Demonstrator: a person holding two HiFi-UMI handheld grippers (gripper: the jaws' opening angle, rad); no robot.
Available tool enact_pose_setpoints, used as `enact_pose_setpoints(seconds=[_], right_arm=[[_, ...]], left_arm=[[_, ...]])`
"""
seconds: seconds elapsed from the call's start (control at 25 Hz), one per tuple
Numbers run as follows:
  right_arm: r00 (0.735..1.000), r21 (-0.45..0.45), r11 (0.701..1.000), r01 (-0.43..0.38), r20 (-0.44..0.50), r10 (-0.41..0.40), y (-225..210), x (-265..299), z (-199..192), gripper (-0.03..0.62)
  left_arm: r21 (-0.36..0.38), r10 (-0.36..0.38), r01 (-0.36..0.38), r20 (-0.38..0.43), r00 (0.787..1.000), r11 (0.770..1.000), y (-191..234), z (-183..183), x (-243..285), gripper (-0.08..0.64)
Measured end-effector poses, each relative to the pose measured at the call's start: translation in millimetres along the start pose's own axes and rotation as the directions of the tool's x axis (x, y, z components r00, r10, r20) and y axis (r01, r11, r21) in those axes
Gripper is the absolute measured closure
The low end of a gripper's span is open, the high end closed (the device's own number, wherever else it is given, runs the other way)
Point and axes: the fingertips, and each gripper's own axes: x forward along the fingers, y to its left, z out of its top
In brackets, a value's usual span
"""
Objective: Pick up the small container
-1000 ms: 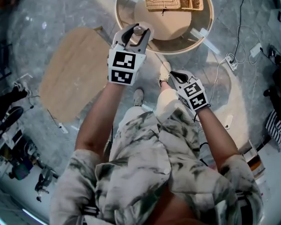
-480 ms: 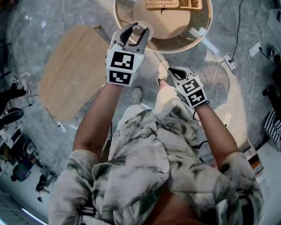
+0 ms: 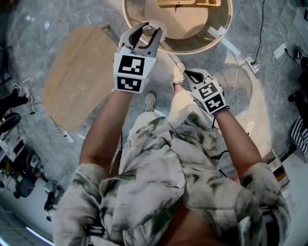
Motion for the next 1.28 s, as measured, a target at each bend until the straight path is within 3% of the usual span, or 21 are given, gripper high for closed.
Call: enact_pose_setpoints(seconds=[1.28], right_arm=[[0.999,-0.015,1.0,-0.016,-0.038,0.016,-15,4,-21,0.572]], left_arm=[[-0.034,0.022,-0.023,-0.033,0.999,0.999,-5,-25,23,0.408]])
